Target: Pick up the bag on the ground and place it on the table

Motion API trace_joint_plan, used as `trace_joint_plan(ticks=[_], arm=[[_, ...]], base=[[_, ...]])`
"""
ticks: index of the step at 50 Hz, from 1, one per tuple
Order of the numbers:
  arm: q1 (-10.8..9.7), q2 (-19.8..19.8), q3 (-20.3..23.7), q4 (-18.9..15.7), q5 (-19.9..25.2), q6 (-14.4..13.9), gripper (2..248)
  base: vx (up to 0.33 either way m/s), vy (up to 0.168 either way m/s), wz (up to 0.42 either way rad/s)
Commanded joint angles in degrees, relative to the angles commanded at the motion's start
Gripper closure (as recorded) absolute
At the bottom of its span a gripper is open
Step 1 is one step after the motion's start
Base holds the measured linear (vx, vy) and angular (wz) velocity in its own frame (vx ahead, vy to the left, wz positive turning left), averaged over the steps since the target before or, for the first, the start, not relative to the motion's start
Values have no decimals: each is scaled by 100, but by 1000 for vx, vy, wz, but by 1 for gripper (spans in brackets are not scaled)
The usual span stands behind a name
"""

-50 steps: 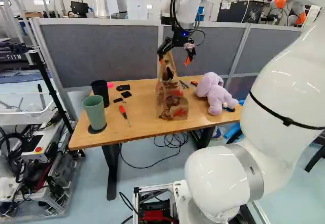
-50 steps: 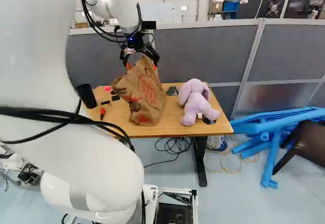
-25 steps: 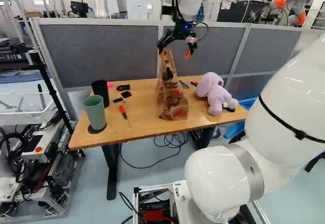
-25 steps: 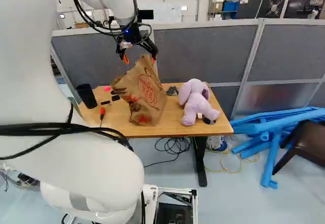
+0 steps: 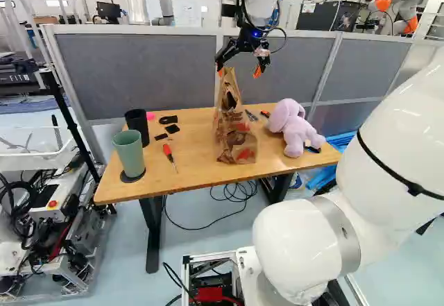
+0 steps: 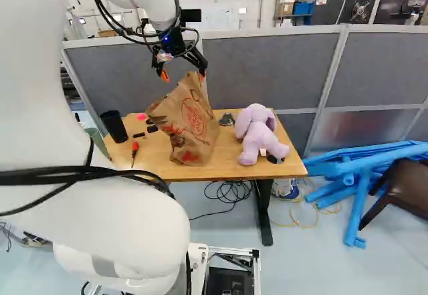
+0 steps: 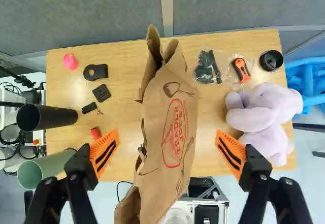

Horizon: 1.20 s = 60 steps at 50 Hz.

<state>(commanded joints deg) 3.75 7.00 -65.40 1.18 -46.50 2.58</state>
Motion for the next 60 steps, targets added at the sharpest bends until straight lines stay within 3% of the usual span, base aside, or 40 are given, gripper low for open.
trace_joint_plan(ticks=[60], arm=[[0, 0, 0, 0, 0, 0, 3]], base=[[-98, 5, 5]])
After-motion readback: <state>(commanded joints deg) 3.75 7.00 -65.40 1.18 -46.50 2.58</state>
